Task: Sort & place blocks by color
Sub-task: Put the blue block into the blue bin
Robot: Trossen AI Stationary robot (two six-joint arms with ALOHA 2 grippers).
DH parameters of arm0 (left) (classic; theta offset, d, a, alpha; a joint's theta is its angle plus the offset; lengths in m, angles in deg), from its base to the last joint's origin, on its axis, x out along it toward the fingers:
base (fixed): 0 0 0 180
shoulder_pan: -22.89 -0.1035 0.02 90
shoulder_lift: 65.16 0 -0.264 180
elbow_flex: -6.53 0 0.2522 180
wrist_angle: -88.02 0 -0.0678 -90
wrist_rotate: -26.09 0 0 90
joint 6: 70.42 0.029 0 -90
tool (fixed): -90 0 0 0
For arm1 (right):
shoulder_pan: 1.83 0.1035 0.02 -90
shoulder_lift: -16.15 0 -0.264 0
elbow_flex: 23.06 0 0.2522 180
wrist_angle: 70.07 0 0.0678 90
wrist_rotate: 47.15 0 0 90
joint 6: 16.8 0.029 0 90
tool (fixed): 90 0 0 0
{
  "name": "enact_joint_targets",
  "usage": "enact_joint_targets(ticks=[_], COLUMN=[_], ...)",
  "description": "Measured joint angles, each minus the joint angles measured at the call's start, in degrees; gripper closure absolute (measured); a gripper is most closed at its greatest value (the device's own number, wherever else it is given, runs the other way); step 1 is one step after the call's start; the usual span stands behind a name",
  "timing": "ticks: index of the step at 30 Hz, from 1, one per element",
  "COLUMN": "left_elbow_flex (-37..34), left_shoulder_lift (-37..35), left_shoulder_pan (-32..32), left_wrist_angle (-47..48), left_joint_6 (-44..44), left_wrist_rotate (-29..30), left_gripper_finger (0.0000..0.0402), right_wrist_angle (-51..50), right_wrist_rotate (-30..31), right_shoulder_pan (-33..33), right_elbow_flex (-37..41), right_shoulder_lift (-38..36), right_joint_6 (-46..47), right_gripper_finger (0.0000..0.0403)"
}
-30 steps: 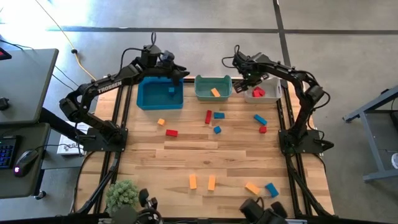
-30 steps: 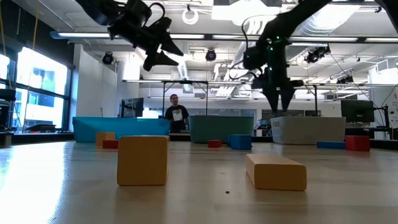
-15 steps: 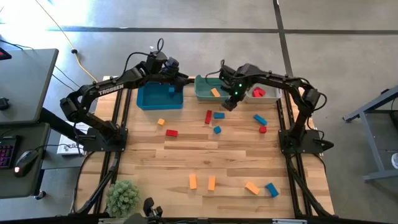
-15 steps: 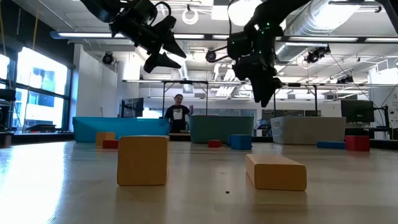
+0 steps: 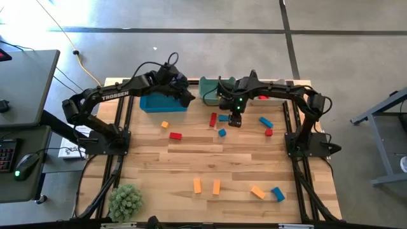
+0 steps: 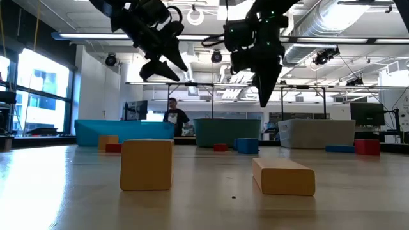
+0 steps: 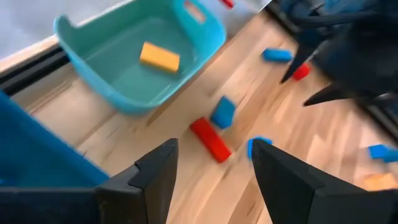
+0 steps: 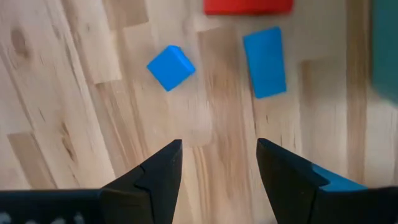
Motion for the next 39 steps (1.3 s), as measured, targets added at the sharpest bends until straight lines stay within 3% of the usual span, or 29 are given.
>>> enact_joint_targets(ticks=[17,39], left_elbow_flex=[0.0,-0.02], left_shoulder_lift=[0.0,-0.02], left_shoulder_pan=[6.15,5.98], left_wrist_angle=[5.57,8.83], left_joint_6=[-0.66,0.63], left_wrist_rotate=[5.95,8.67], left_gripper_finger=[0.0206,0.0206], right_wrist_angle=[5.78,8.6], right_wrist_rotate=[-0.1,2.23], right_shoulder_pan=[7.56,9.68], right_elbow_flex=[0.02,0.09], right_shoulder_lift=[0.02,8.7], right_joint_6=[-18.99,-20.2], right_gripper_finger=[0.0163,0.0162])
